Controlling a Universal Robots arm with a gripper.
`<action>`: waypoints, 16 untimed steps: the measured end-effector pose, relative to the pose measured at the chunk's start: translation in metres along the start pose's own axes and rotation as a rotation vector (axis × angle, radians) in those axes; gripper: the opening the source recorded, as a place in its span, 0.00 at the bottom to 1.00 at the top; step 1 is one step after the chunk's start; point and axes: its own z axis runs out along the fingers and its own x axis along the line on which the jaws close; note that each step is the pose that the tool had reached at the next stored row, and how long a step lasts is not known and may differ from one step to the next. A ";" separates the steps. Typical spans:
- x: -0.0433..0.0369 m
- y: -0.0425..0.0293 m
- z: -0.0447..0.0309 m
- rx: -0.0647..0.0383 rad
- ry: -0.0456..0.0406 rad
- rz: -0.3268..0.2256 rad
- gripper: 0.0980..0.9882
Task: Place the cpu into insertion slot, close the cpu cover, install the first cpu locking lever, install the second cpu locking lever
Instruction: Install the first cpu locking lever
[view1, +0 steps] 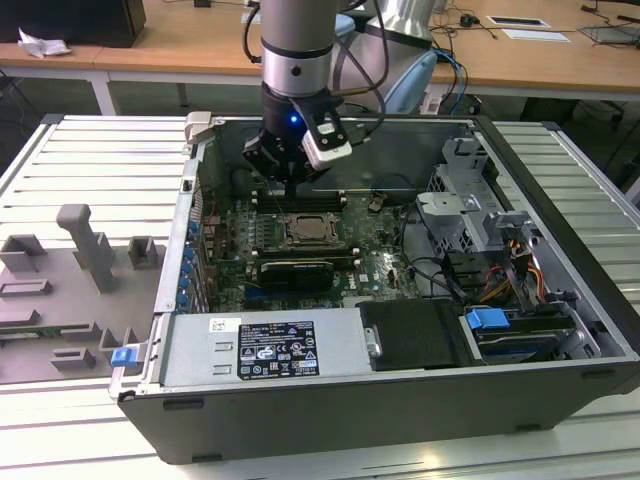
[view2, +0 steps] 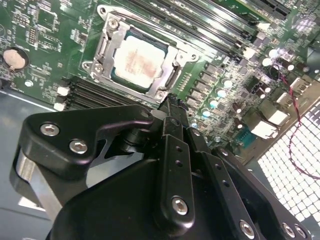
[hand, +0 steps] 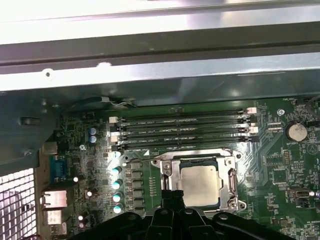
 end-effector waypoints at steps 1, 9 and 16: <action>0.0013 -0.0001 0.0000 0.000 -0.0006 -0.001 0.01; 0.0078 -0.0007 0.0001 0.000 0.0002 -0.073 0.01; 0.0303 -0.0026 0.0011 -0.007 -0.0100 -0.077 0.01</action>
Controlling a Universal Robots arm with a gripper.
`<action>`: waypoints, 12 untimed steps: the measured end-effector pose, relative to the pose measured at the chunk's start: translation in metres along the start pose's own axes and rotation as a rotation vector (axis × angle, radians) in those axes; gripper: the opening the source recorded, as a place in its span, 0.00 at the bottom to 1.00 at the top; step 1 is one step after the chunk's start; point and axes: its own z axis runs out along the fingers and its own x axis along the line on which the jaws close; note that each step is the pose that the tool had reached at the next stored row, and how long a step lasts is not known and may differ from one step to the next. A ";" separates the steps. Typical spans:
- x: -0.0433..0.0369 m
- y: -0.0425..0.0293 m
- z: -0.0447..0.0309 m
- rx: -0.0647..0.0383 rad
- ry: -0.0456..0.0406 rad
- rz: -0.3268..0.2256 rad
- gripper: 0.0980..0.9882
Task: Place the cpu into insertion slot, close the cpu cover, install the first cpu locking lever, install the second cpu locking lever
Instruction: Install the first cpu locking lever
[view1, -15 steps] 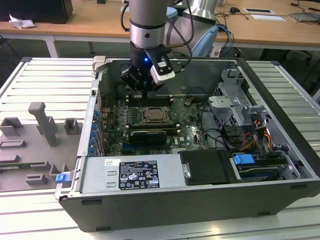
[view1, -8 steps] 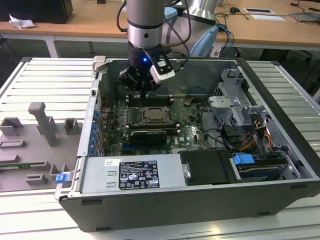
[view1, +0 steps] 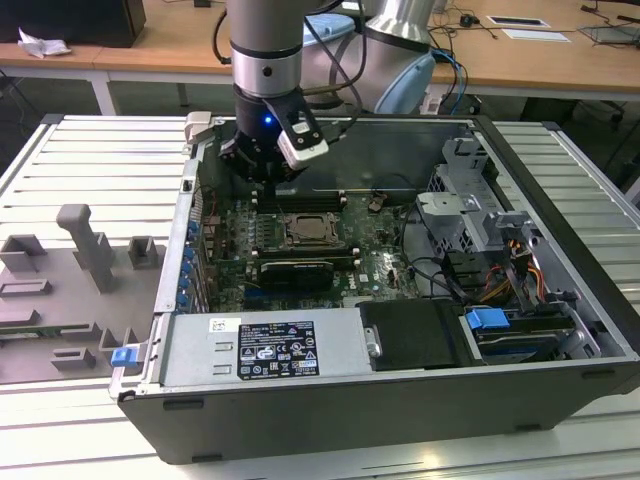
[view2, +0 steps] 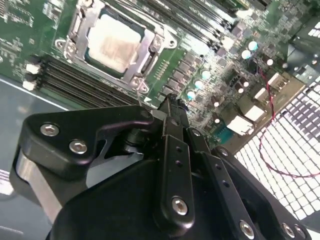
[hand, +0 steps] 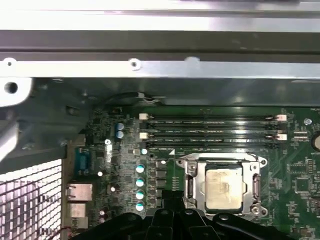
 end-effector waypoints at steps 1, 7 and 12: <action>0.0028 0.0002 0.0003 -0.005 -0.0004 -0.002 0.01; 0.0092 0.0073 0.0024 -0.016 0.0004 -0.017 0.01; 0.0139 0.0220 0.0056 -0.022 0.0013 -0.035 0.01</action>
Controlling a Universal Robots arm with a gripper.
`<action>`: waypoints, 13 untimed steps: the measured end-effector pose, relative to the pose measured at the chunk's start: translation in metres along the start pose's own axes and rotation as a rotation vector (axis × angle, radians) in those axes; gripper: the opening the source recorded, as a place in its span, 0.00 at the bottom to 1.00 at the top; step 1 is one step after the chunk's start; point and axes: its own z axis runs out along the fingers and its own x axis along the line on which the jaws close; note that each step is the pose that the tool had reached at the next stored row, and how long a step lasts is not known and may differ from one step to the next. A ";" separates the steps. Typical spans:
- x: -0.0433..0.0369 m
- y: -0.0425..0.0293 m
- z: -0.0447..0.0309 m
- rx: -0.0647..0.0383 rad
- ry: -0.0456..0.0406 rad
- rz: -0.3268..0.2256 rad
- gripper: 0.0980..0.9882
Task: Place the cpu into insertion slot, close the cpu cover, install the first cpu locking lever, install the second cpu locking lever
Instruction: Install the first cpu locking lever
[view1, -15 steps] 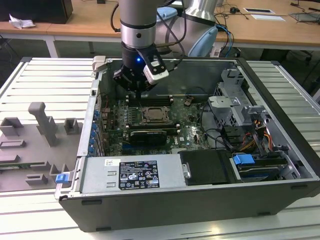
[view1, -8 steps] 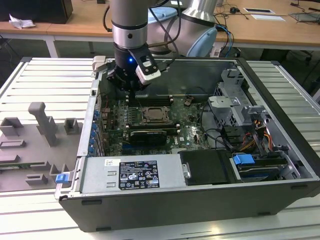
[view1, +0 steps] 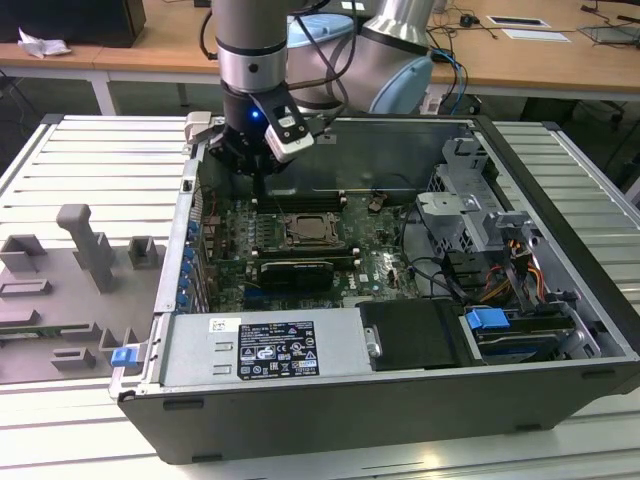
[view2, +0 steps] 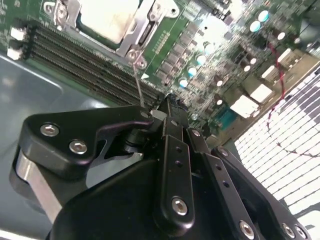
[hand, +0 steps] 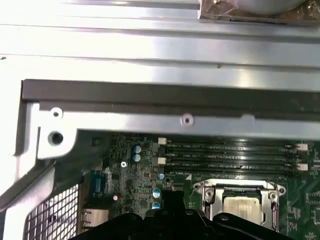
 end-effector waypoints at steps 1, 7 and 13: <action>-0.0001 0.0010 0.0002 0.000 -0.0002 -0.001 0.01; -0.0033 0.0012 0.0002 0.000 -0.0003 -0.001 0.01; -0.0093 0.0009 0.0003 0.000 -0.0003 -0.001 0.01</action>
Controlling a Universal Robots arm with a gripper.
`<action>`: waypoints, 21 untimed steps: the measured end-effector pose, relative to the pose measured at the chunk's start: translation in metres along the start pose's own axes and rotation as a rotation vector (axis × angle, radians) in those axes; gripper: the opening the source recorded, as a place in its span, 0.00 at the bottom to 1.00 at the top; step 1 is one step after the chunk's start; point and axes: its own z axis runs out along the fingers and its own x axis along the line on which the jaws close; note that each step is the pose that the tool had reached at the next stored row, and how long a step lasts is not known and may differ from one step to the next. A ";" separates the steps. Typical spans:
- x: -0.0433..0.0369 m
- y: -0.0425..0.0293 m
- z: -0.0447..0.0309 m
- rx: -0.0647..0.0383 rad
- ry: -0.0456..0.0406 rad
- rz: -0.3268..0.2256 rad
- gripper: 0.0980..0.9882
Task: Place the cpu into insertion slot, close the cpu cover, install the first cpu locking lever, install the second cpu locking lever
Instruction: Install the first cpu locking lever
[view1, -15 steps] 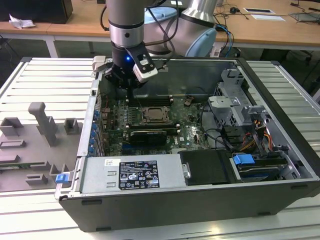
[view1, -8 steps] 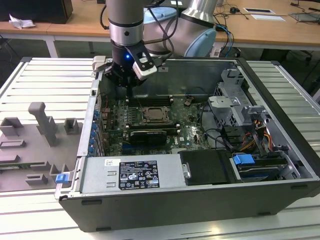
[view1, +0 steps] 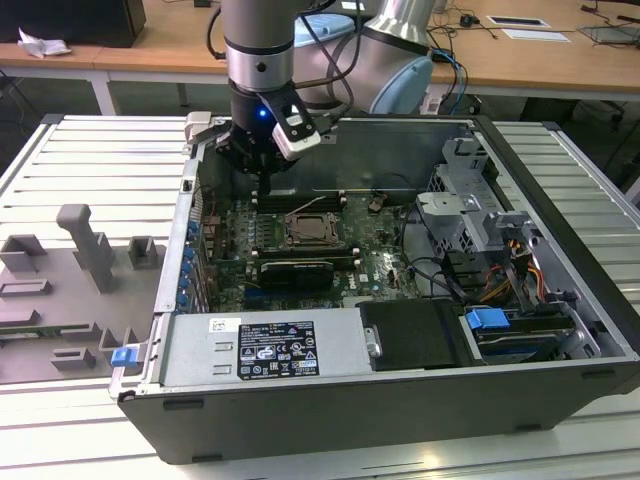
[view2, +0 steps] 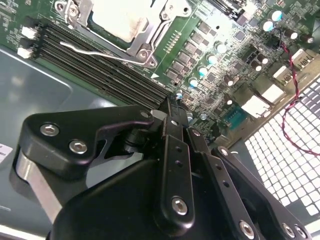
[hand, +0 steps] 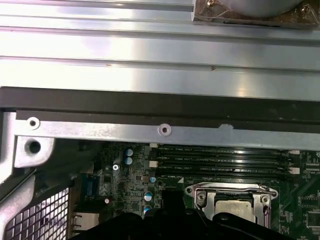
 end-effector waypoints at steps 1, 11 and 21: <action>-0.0008 0.0000 0.0001 0.000 -0.0001 0.000 0.01; -0.0092 -0.0005 0.0003 0.000 -0.0001 0.000 0.01; -0.0101 -0.0005 0.0004 0.000 -0.0001 0.000 0.01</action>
